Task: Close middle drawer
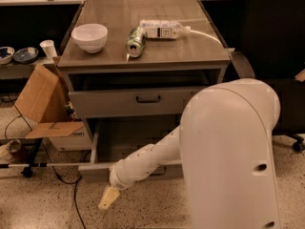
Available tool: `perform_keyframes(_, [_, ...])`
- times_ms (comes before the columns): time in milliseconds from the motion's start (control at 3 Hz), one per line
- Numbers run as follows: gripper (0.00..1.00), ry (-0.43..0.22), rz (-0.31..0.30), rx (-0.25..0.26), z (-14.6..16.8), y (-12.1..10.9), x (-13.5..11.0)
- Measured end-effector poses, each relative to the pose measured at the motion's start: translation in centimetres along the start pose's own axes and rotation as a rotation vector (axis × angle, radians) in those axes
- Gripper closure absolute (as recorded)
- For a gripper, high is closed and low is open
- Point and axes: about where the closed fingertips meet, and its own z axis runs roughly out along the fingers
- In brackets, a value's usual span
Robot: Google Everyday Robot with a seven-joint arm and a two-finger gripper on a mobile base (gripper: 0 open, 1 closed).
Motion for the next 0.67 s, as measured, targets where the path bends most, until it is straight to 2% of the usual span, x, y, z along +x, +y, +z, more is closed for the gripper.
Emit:
perform_keyframes(333, [0.03,-0.009,-0.03,0.017,0.0,-2.2,-1.5])
perform_keyframes(667, [0.2,-0.014,-0.047,0.019,0.0,-3.5,-2.5])
